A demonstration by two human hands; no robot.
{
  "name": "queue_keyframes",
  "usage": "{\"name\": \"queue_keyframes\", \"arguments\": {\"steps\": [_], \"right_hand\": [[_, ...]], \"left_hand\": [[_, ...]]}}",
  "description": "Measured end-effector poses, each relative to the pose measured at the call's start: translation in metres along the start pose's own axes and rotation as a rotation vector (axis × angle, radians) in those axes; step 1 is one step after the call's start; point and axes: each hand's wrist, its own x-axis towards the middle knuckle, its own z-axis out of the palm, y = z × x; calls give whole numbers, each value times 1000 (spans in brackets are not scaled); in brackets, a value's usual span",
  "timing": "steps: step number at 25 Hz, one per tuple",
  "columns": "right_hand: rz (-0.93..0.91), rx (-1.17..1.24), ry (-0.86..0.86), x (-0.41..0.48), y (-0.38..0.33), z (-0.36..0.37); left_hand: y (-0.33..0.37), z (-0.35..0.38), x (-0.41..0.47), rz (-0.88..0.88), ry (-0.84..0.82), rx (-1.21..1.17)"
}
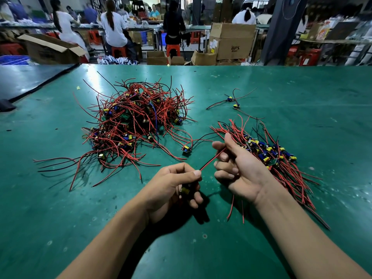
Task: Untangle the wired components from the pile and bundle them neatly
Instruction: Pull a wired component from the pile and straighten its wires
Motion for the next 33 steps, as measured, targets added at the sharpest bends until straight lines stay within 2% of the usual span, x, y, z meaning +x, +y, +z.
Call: {"name": "queue_keyframes", "arguments": {"steps": [5, 9, 15, 19, 23, 25, 27, 30, 33], "right_hand": [[-120, -335, 9, 0, 14, 1], [-162, -569, -27, -3, 34, 4], [-591, -691, 252, 9, 21, -11], [-743, -778, 398, 14, 19, -20], [-717, -690, 376, 15, 22, -19], [-661, -571, 346, 15, 23, -17], [-615, -570, 350, 15, 26, -15], [-593, -809, 335, 16, 34, -13], [-639, -1280, 139, 6, 39, -11]], "left_hand": [[-3, 2, 3, 19, 111, -55], [-5, 3, 3, 28, 106, -47], [0, 0, -2, -39, 0, 33], [2, -1, -3, -74, -33, 44], [3, -1, -3, -74, -3, 25], [4, -2, -1, -56, 56, -17], [4, -5, 5, -45, 139, -105], [7, -13, 10, -13, 185, -280], [10, -18, 8, 104, 145, -329]]}}
